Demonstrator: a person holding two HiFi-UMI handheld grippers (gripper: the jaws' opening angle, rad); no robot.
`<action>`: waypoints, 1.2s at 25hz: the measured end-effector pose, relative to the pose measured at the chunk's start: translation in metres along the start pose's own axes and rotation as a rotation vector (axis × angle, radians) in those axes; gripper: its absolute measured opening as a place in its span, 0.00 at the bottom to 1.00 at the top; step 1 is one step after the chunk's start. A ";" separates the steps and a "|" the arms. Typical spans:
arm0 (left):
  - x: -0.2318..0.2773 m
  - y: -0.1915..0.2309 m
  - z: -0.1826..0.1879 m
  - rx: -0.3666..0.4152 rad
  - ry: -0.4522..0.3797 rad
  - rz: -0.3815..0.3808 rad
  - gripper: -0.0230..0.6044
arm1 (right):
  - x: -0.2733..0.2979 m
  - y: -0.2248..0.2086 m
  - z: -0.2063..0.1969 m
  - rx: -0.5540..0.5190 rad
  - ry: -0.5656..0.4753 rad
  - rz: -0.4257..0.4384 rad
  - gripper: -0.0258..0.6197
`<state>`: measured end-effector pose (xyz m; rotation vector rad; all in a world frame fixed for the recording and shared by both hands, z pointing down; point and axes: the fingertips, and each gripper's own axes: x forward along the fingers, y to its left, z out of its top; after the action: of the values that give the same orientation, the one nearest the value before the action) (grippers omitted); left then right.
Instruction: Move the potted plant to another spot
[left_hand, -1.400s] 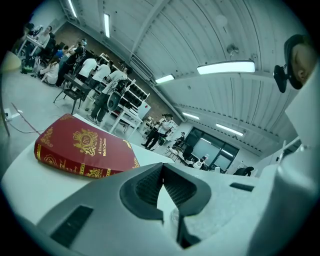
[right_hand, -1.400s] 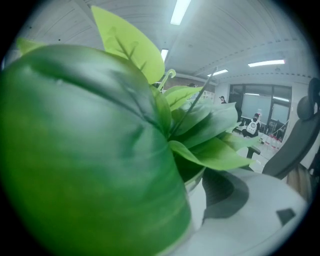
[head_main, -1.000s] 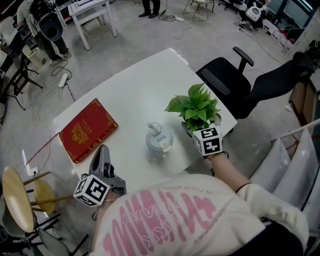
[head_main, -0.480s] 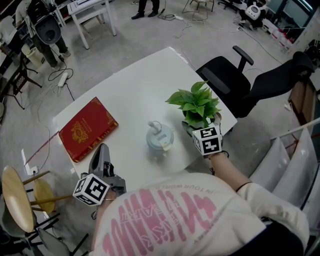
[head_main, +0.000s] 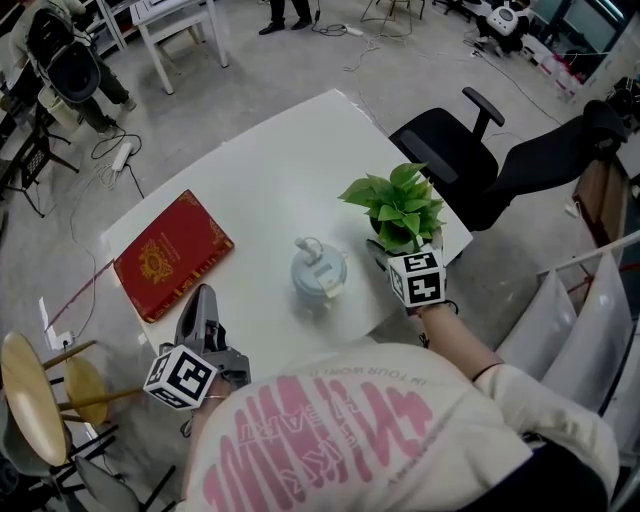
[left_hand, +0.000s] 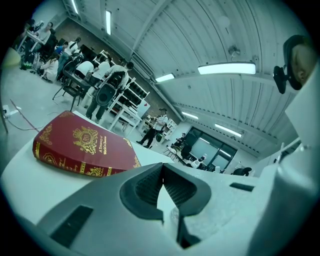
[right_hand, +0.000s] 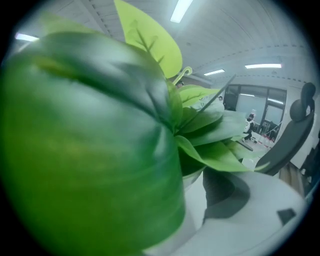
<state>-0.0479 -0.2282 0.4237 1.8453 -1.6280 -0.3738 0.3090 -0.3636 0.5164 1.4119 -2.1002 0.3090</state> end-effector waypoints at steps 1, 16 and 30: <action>0.000 0.001 0.000 -0.002 0.002 0.000 0.04 | -0.001 0.000 -0.001 0.007 0.003 -0.003 0.83; 0.000 -0.002 0.003 -0.001 0.009 -0.060 0.04 | -0.021 0.004 -0.013 0.056 0.010 -0.048 0.83; -0.038 0.008 0.005 0.027 0.055 -0.124 0.04 | -0.069 0.044 -0.056 0.272 0.010 -0.053 0.83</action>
<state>-0.0644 -0.1929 0.4179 1.9655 -1.4932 -0.3535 0.3071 -0.2647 0.5267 1.6133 -2.0672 0.5980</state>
